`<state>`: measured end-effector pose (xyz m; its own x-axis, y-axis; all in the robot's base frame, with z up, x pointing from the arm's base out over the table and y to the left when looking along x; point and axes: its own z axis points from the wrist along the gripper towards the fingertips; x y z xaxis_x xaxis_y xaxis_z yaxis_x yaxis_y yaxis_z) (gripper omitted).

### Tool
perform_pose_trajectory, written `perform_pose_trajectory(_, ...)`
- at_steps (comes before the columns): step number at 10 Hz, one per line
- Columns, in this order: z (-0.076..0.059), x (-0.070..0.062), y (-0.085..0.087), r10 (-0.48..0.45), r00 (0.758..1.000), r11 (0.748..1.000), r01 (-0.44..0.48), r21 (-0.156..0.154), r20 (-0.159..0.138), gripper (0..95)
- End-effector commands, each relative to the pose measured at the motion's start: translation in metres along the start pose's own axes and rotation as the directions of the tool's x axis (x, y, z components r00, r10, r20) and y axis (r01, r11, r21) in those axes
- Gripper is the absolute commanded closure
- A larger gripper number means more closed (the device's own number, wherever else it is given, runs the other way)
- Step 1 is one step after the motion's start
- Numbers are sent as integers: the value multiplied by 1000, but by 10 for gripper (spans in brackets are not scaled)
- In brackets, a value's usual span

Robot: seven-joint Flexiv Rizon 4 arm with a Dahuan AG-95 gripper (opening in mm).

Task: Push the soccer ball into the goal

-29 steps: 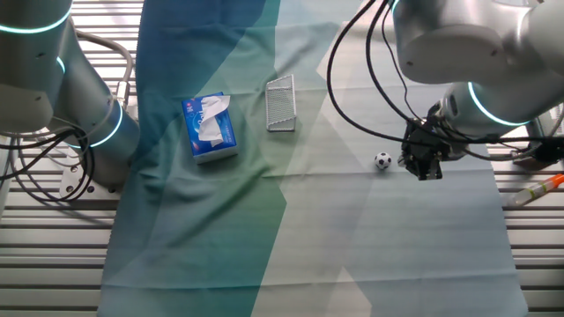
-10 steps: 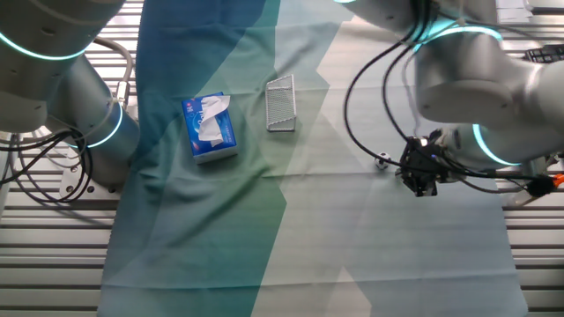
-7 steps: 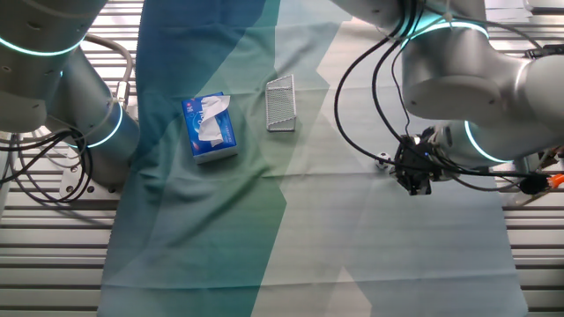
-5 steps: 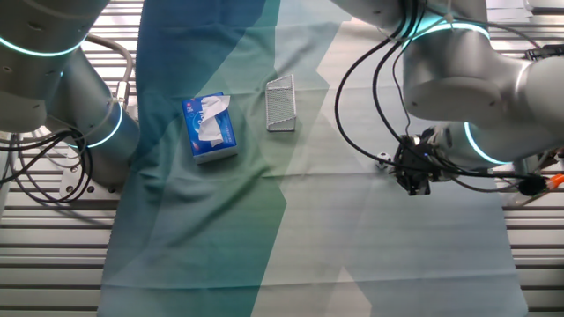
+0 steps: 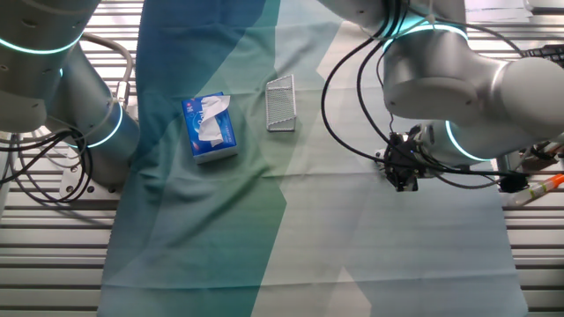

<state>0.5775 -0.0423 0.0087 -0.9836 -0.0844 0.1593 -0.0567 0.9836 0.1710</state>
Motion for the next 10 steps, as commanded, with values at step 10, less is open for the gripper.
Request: perform_pose_trajectory(10, 7, 14, 40, 63, 998, 998, -63, 6, 24, 950)
